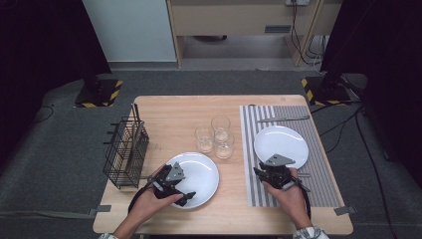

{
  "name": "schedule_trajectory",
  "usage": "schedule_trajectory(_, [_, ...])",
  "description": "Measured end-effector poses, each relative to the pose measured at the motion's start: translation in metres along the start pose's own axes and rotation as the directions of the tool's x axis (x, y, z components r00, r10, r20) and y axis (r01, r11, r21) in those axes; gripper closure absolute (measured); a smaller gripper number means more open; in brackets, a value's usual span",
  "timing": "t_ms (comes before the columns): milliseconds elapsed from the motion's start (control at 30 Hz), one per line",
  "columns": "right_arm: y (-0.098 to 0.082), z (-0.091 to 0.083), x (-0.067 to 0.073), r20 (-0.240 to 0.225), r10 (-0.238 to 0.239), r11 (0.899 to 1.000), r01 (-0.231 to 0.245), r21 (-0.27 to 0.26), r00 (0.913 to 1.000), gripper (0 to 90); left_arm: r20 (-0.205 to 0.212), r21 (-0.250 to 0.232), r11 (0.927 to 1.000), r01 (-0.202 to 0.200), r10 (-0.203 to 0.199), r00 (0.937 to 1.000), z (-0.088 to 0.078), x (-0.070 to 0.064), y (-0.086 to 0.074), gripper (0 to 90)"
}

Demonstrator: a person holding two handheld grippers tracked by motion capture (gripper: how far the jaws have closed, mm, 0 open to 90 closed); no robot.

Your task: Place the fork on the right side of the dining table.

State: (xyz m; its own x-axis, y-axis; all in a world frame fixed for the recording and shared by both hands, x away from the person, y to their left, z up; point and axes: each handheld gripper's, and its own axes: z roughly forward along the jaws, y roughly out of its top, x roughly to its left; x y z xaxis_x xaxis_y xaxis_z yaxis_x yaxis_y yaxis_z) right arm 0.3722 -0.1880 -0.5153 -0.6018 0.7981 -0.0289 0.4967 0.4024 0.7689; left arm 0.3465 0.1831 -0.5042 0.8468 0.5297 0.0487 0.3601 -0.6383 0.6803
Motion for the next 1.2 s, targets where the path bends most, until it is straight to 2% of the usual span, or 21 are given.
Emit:
schedule_trajectory(467, [-0.003,-0.003,-0.003,0.022,-0.021,1.0,0.021,-0.003,0.9995,60.5,0.0,0.001,1.0,-0.001,0.001,1.0,0.0,0.0,0.0,5.5])
schedule_trajectory(1200, [-0.011,-0.013,-0.014,0.027,-0.004,1.0,0.004,0.001,0.9996,56.8,-0.001,0.0,1.0,0.0,0.0,1.0,0.0,-0.001,0.0,5.5])
